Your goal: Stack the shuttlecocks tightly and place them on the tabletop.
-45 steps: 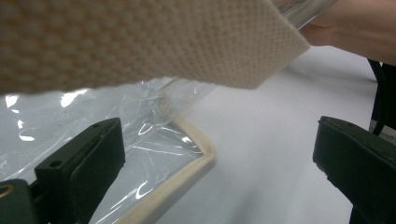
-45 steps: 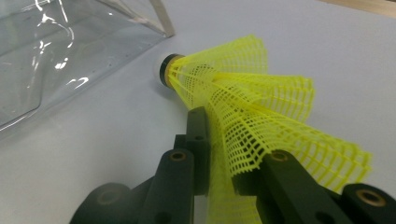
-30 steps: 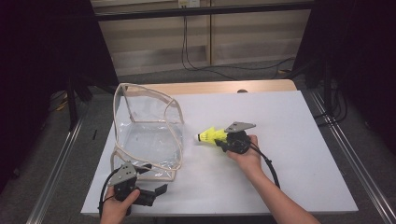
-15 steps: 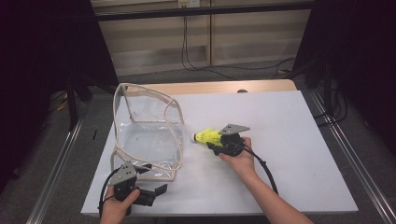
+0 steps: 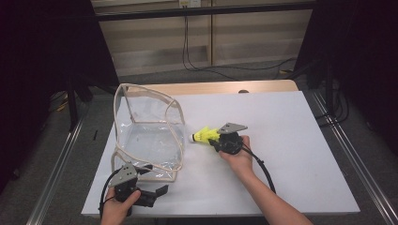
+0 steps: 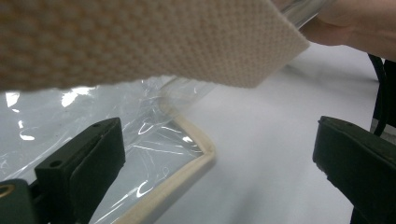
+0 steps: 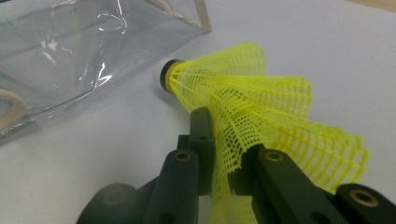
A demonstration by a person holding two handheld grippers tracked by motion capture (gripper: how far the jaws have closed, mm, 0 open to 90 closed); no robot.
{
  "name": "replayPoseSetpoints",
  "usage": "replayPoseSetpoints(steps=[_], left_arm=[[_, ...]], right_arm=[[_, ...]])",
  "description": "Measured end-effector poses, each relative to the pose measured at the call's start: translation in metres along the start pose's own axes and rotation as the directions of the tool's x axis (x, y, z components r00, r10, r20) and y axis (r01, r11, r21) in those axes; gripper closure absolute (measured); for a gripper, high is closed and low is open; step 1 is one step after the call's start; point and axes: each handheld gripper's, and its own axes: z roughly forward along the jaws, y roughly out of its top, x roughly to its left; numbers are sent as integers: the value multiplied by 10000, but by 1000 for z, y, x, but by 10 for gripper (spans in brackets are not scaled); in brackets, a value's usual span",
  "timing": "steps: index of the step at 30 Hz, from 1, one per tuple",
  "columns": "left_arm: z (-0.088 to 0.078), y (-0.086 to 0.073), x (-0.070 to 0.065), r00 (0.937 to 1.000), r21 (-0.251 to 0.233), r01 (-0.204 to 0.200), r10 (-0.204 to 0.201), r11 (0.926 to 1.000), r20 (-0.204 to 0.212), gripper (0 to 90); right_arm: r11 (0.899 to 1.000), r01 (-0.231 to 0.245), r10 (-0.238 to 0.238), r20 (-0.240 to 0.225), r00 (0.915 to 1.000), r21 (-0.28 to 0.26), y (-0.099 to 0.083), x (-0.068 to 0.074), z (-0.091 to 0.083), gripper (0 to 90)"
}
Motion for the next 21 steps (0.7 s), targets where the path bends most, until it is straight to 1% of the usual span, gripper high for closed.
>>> replayPoseSetpoints(steps=[5,7,9,10,11,12,13,14,16,18,19,21], left_arm=[[0,0,0,10000,82,-47,47,10000,-17,24],[0,0,0,10000,88,-49,49,9999,-31,24],[0,0,0,10000,86,-44,45,10000,-38,25],[0,0,0,10000,100,-67,68,9999,-43,25],[0,0,0,10000,104,-76,76,9999,-43,25],[0,0,0,10000,96,-71,71,9999,-50,25],[0,0,0,9999,94,-83,83,9999,-68,24],[0,0,0,10000,85,-46,46,10000,-48,24],[0,1,0,10000,102,-47,48,9999,-50,24],[0,1,0,9999,104,-79,80,9999,-70,24],[0,0,0,9999,102,-81,82,9999,-66,24],[0,0,0,10000,87,-52,52,9999,-32,24]], right_arm=[[10000,-47,45,-323,9995,-80,2,-3,-9,842],[10000,-77,75,-376,9993,-40,2,-3,-11,842],[10000,-53,57,-531,9986,78,2,-4,-12,842],[9997,25,-11,-621,9981,230,2,-4,-12,842],[9995,70,-47,-732,9973,307,1,-3,-12,842],[9996,78,-53,-893,9960,276,1,-2,-13,841],[9993,114,-72,-1163,9932,353,1,-1,-12,839],[9990,209,-155,-1302,9914,406,0,1,-11,835],[9989,256,-202,-1308,9912,403,-1,4,-9,825],[9995,87,-46,-1376,9905,293,-1,5,-7,812],[9996,123,-85,-1418,9899,260,-1,6,-6,802],[9996,103,-66,-1394,9902,259,-1,6,-4,764]])
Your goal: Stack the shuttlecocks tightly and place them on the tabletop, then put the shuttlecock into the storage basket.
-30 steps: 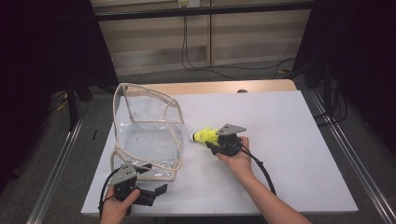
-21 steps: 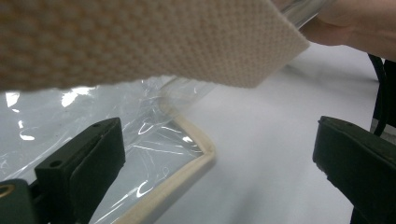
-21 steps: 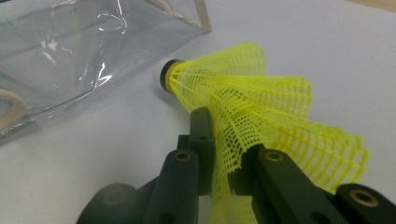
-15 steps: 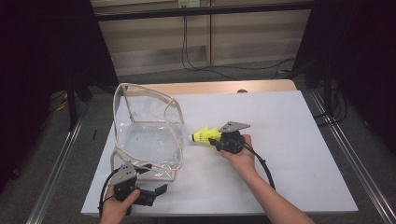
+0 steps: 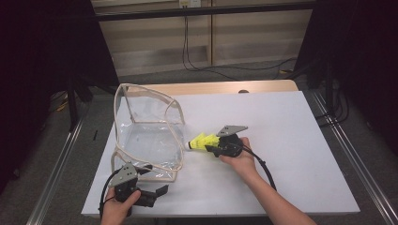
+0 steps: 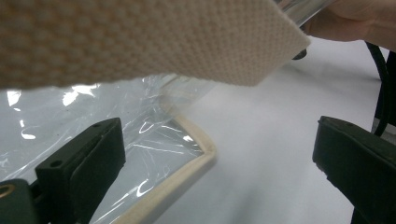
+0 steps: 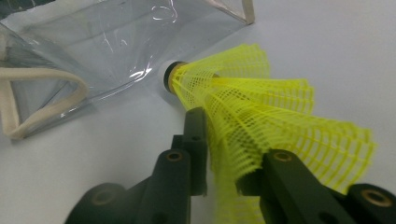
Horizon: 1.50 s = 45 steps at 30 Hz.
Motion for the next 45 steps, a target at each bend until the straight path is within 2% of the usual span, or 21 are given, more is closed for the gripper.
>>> replayPoseSetpoints(steps=[4,7,11,15,20,30,35,45], left_arm=[[0,0,0,10000,2,10,-10,10000,-9,24],[0,0,0,10000,7,14,-14,10000,-23,24],[0,0,0,10000,-15,17,-17,10000,-11,24],[0,0,0,10000,-6,24,-24,10000,-7,24],[0,0,1,10000,-35,18,-18,10000,-3,24],[0,0,0,10000,-95,64,-64,9999,-10,25],[0,1,0,10000,-92,37,-37,10000,-30,24],[-1,1,0,10000,-172,81,-81,9998,-34,21]], right_arm=[[9999,38,-38,26,10000,-126,0,0,1,717],[9998,129,-125,245,9996,-127,1,0,4,711],[9998,153,-148,369,9992,-140,1,0,5,811],[9995,294,-291,361,9989,-65,4,0,3,833],[9998,198,-198,285,9994,2,5,-1,-1,836],[9999,-108,111,251,9996,-100,9,-8,-21,835],[10000,28,-29,375,9993,22,13,-10,-35,835],[9994,-148,159,351,9993,-307,26,-13,-57,834]])
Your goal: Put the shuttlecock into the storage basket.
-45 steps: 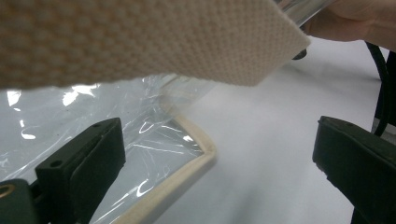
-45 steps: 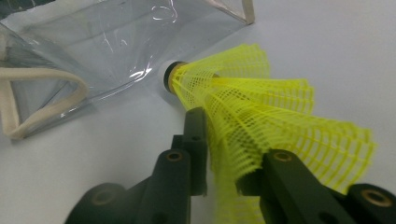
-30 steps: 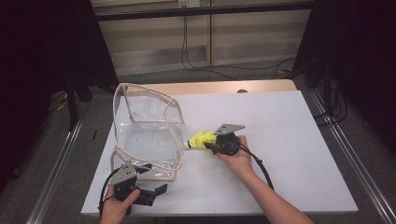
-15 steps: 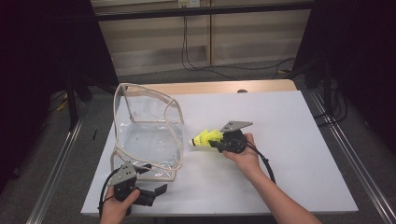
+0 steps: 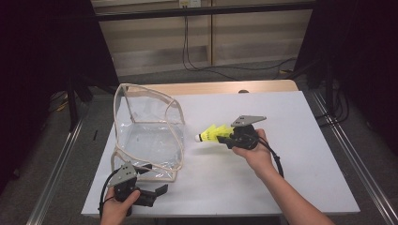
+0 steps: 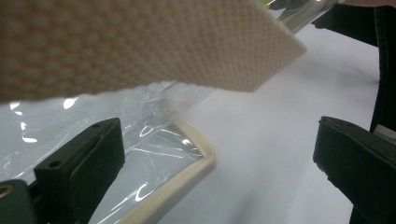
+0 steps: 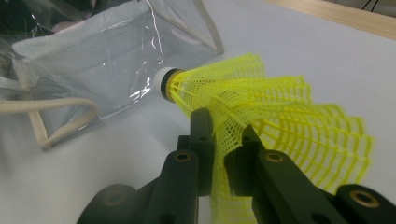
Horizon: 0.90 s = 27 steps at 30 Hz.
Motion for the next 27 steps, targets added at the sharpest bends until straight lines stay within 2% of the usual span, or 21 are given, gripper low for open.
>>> replayPoseSetpoints(steps=[9,13,27], left_arm=[[-1,0,0,10000,-12,-11,11,10000,23,22],[0,0,0,10000,-21,-18,18,10000,0,21],[-1,1,0,10000,-17,10,-10,10000,10,20]], right_arm=[[9996,-178,178,-8,9998,-199,12,-2,-12,834],[9996,-116,116,-26,9999,-243,19,-2,-16,834],[9985,-291,286,-131,9995,-469,35,-1,-22,833]])
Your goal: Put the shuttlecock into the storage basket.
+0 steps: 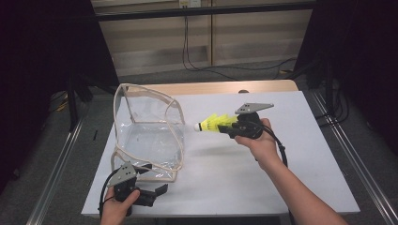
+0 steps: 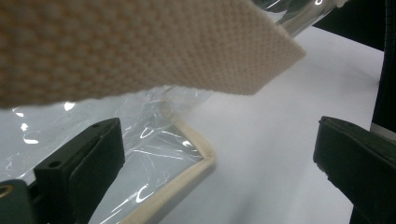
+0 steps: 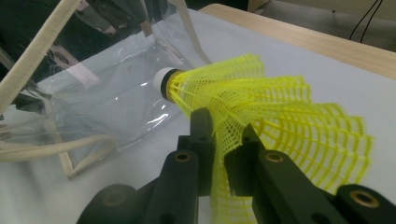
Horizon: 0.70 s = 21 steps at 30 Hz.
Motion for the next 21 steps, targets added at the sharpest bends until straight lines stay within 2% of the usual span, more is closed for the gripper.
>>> replayPoseSetpoints(steps=[21], left_arm=[[0,0,0,10000,-11,-22,22,10000,-6,20]], right_arm=[[9992,89,-92,-62,9999,-389,21,8,-3,833]])
